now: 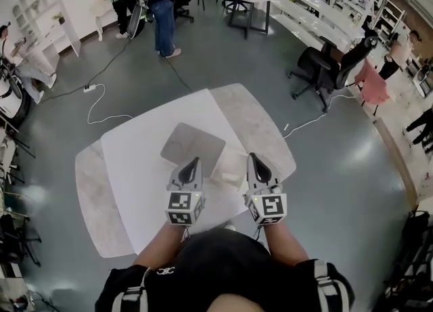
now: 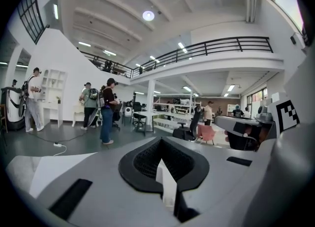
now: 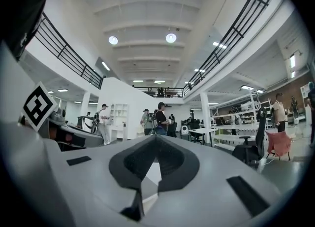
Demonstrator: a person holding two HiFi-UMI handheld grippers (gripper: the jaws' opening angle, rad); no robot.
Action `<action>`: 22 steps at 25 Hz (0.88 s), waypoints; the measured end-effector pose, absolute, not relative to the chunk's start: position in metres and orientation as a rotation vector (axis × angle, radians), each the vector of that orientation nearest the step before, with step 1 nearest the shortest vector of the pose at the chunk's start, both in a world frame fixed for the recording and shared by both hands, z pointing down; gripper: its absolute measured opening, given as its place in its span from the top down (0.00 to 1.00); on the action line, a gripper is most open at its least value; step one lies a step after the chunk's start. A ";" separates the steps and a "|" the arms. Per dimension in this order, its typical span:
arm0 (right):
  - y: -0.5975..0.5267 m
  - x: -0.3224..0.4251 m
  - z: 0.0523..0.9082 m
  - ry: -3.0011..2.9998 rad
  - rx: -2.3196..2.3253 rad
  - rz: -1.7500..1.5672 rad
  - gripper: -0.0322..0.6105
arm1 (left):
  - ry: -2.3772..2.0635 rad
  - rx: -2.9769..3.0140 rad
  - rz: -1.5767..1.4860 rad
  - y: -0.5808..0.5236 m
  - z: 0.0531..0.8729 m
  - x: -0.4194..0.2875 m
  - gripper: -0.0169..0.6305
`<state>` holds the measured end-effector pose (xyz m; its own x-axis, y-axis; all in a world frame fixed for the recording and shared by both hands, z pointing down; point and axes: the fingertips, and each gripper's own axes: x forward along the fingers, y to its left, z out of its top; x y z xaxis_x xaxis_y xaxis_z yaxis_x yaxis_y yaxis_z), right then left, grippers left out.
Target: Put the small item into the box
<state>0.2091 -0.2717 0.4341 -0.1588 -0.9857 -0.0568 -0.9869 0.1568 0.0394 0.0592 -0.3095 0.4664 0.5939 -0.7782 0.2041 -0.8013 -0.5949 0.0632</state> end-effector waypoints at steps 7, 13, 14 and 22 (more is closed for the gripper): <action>-0.264 0.219 0.433 2.366 -2.037 0.099 0.93 | -1.322 2.695 0.231 -0.305 0.461 0.070 0.96; -0.260 0.218 0.441 2.389 -2.036 0.094 0.93 | -1.307 2.697 0.230 -0.300 0.467 0.073 0.97; -0.260 0.219 0.442 2.394 -2.042 0.099 0.93 | -1.304 2.697 0.230 -0.300 0.467 0.074 0.97; -0.261 0.226 0.438 2.397 -2.056 0.128 0.93 | -1.283 2.697 0.238 -0.299 0.467 0.084 0.97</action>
